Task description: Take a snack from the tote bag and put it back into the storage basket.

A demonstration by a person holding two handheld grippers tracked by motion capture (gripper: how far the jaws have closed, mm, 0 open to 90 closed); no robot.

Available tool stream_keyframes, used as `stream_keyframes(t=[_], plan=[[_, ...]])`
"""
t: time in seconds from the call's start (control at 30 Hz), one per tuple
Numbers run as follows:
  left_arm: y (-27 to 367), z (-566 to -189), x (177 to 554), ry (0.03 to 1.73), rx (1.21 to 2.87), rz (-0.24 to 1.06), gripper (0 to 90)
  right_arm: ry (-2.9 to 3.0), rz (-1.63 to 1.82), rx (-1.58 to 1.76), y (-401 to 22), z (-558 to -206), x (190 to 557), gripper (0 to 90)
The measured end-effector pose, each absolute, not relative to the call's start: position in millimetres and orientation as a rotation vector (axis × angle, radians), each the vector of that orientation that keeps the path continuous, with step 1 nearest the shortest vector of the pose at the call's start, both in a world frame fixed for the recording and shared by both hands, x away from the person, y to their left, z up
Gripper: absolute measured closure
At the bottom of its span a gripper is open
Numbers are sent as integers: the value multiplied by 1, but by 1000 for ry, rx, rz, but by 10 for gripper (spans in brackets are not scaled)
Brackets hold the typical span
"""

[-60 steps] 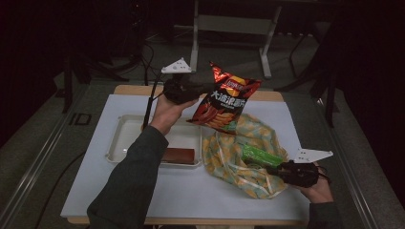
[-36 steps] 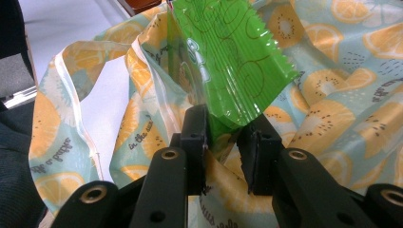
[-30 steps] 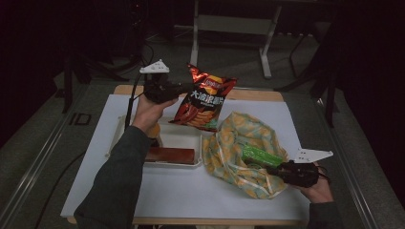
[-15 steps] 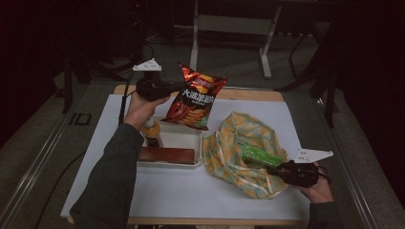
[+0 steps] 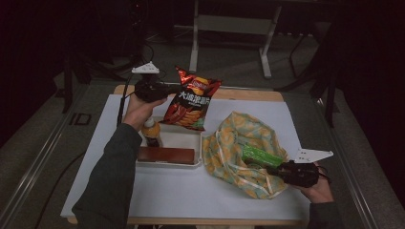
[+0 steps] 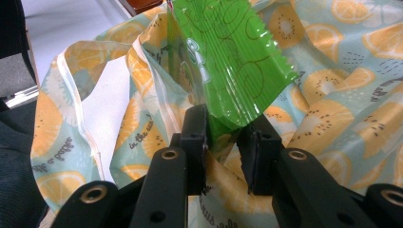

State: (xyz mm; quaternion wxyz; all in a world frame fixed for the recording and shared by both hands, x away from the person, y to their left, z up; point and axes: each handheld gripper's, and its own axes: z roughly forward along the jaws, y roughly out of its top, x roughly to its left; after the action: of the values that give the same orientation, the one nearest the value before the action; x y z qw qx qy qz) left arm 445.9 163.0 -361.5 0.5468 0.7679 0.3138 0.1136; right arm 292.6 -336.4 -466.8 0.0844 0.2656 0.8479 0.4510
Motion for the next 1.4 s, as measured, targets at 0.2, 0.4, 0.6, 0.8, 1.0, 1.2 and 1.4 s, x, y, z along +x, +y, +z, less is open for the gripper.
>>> stream_keyframes(t=[0.2,0.4,0.6,0.8,1.0,1.2,1.4], plan=[[168,-363,448,763,1832,284,896,2530,1345,793,-336,-467,293,734],[170,-366,451,781,1854,295,895,2529,1346,792,-337,-467,293,734],[168,-371,454,795,1892,293,894,2529,1349,792,-337,-467,293,734],[164,-375,457,800,1941,295,891,2529,1348,790,-337,-467,293,734],[165,-380,460,817,1960,288,883,2529,1347,791,-337,-467,293,734],[168,-380,461,830,1974,296,857,2529,1347,789,-337,-467,293,734],[175,-379,462,852,1987,312,836,2530,1350,788,-337,-467,292,734]])
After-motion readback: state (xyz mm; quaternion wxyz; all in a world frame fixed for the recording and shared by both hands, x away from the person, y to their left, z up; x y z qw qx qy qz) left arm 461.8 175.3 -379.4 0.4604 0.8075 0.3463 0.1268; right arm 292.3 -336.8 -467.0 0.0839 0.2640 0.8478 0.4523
